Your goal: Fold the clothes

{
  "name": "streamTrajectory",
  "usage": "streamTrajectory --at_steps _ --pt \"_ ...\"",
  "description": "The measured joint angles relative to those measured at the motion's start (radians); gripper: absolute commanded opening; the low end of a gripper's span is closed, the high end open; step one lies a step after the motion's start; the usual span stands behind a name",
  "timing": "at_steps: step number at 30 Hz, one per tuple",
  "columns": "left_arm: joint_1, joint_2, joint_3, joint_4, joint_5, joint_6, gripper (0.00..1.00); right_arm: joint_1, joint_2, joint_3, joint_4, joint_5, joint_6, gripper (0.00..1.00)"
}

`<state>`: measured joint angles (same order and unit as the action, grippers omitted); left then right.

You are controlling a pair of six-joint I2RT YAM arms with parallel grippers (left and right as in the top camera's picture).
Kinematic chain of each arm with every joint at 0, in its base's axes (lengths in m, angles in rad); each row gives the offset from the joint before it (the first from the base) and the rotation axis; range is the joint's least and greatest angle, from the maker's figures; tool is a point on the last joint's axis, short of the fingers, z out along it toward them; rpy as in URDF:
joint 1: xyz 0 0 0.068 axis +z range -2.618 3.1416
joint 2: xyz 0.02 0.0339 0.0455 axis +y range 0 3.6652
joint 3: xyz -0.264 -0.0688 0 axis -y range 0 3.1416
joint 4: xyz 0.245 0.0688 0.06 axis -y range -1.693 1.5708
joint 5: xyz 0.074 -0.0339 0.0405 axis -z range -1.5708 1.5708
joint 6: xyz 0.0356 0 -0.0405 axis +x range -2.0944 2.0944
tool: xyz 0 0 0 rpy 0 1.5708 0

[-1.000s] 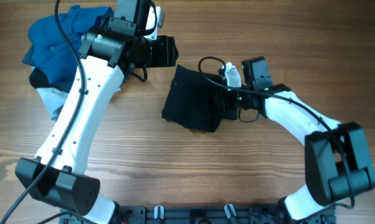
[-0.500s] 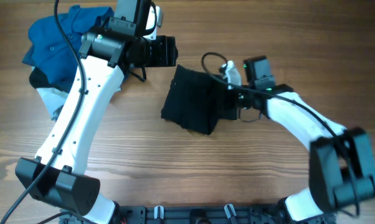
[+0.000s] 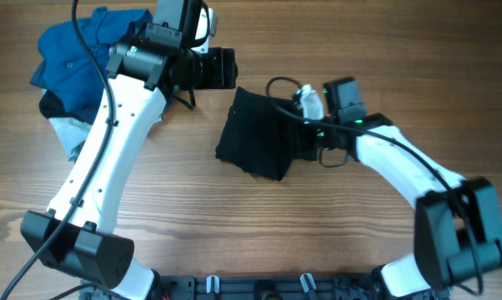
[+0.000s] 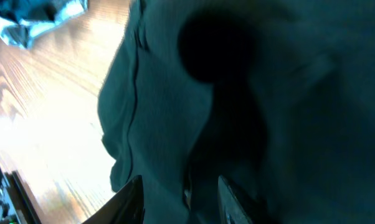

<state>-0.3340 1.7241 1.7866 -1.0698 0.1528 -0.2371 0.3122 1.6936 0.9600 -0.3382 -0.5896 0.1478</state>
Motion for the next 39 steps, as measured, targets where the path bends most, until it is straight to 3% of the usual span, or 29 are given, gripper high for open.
streamTrajectory --at_steps 2,4,5,12,19,20,22,23,30,31,32,38,39 --pt "0.0 0.0 0.0 0.0 0.0 0.0 0.82 0.021 0.031 -0.001 0.029 0.0 0.011 0.27" --pt "0.0 0.0 0.0 0.0 -0.003 0.0 0.83 0.026 0.043 -0.001 0.075 0.0 0.018 0.06" --pt "0.0 0.0 0.0 0.0 -0.003 0.0 0.83 0.026 0.043 -0.001 0.092 0.0 0.027 0.04" --pt "0.0 0.0 0.0 0.0 -0.007 0.0 0.86 0.013 0.038 0.0 0.117 -0.003 0.035 0.04" --pt "0.0 0.0 0.0 0.0 -0.011 0.0 0.87 -0.138 -0.125 0.0 0.061 -0.009 0.034 0.04" --pt "0.0 0.0 0.0 0.0 -0.011 0.0 0.87 -0.15 -0.127 0.0 0.047 -0.015 0.029 0.09" --pt "0.0 0.0 0.0 0.0 -0.015 0.001 0.89 -0.149 -0.126 0.0 0.006 -0.043 0.009 0.34" --pt "0.0 0.0 0.0 0.0 -0.017 0.002 0.89 -0.136 -0.126 0.0 -0.005 -0.054 -0.006 0.4" --pt "0.0 0.0 0.0 0.0 -0.029 0.008 0.9 0.016 -0.002 0.0 0.035 -0.039 -0.007 0.46" --pt "0.0 0.0 0.0 0.0 -0.03 0.008 0.91 0.018 0.025 0.0 0.053 -0.027 0.007 0.45" --pt "0.0 0.0 0.0 0.0 -0.03 0.008 0.91 0.017 0.049 0.0 0.079 -0.012 0.017 0.34" --pt "0.0 0.0 0.0 0.0 -0.03 0.008 0.91 0.016 0.087 0.0 0.155 -0.065 0.028 0.04" --pt "0.0 0.0 0.0 0.0 -0.031 0.008 0.91 0.016 0.087 0.0 0.167 -0.081 0.03 0.04"
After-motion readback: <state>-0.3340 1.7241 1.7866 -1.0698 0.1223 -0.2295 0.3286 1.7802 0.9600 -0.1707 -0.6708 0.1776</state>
